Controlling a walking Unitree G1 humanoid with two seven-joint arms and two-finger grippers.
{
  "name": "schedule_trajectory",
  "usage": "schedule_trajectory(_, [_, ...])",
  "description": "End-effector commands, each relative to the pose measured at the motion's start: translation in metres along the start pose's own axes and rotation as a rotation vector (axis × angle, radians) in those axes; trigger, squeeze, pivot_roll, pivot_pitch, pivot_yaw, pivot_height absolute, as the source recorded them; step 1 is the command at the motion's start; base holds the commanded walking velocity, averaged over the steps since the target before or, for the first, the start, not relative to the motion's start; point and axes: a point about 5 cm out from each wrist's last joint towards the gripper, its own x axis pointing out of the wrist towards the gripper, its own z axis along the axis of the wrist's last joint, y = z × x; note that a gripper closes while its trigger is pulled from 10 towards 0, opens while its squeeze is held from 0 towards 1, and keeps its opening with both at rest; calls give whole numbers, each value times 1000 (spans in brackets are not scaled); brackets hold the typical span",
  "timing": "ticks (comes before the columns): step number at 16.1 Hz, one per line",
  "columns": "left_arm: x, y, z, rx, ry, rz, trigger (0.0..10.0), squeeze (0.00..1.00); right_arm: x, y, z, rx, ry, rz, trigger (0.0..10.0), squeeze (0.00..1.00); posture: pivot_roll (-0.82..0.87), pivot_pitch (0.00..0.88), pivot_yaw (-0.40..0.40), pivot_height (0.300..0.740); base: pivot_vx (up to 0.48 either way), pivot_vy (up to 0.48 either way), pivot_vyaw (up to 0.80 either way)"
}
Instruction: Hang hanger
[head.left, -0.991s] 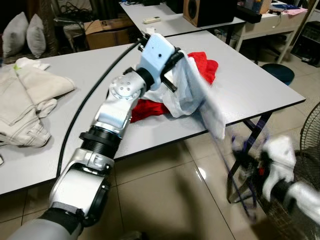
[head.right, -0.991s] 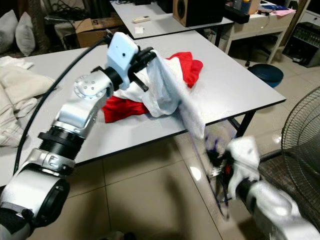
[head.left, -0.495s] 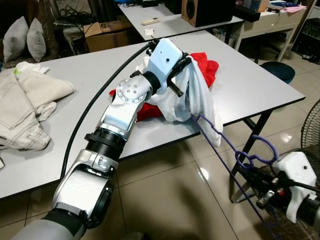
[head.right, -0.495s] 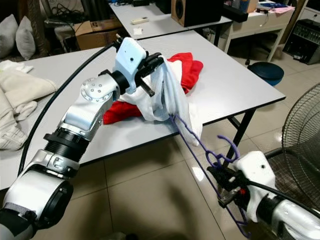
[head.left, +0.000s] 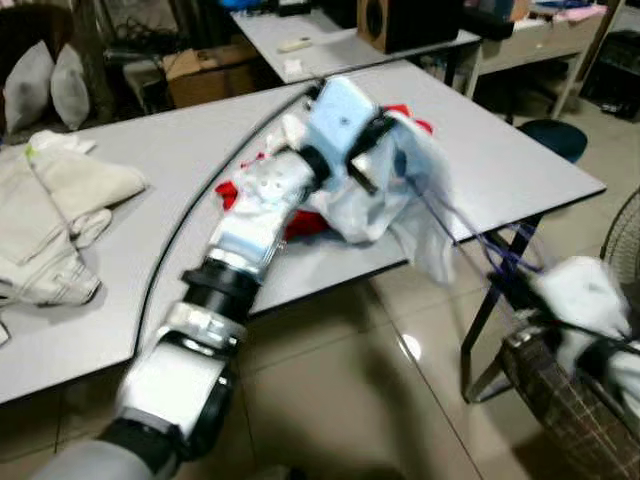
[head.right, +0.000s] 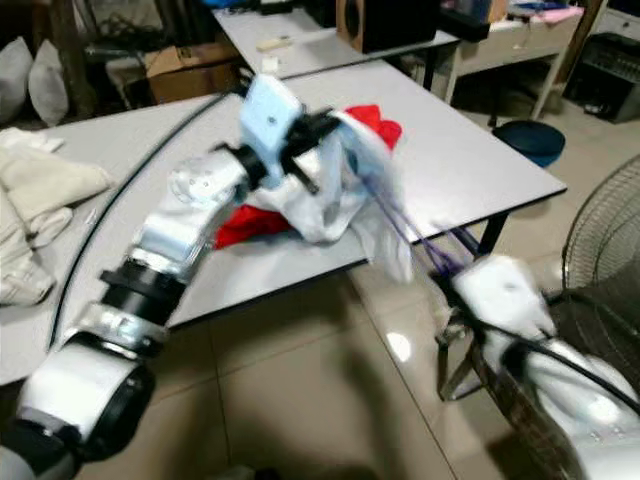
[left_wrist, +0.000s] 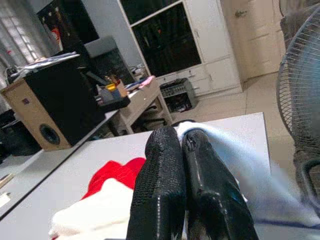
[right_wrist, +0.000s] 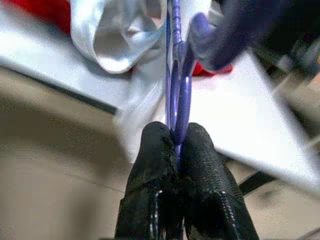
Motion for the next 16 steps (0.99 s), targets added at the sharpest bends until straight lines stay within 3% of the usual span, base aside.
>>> schedule_trajectory(1, [-2,5,2,12,-4,19,0,0,5,3,-3,-146,21,-6,10000,0,-176,0,124,740,0,0,0])
schedule_trajectory(2, [-2,6,2,10,0,34,0,0,8,5,-3,-260,33,14,10000,0,-175,0,121,740,0,0,0])
schedule_trajectory(3, [-3,12,0,11,10,74,0,0,10,11,-7,-475,54,88,10000,0,-172,0,116,740,0,0,0])
schedule_trajectory(4, [-4,18,0,12,15,107,0,0,9,13,-10,-582,59,134,10000,0,-171,0,116,740,0,0,0])
schedule_trajectory(9, [-8,32,-5,13,52,201,0,0,-1,6,-4,-700,-29,61,10000,0,-171,0,118,740,0,0,0])
schedule_trajectory(11, [-9,36,-8,16,73,231,0,0,-9,6,-2,-667,-66,51,10000,0,-172,0,119,740,0,0,0])
schedule_trajectory(12, [-9,37,-9,18,79,235,0,0,-12,9,-5,-596,-55,71,10000,0,-179,0,125,740,0,0,0])
schedule_trajectory(13, [-8,36,-9,17,75,226,0,0,-14,12,-10,-455,-12,77,10000,0,-183,0,129,740,0,0,0])
schedule_trajectory(14, [-6,32,-4,13,50,186,0,0,-14,26,-19,-122,56,116,10000,0,-186,0,135,740,0,0,0])
schedule_trajectory(15, [-5,30,-2,16,41,167,0,0,-13,32,-18,-47,51,131,10000,0,-187,0,135,740,0,0,0])
schedule_trajectory(16, [-3,20,1,25,15,94,0,0,-1,39,-12,247,-10,52,10000,0,-179,0,130,740,0,0,0])
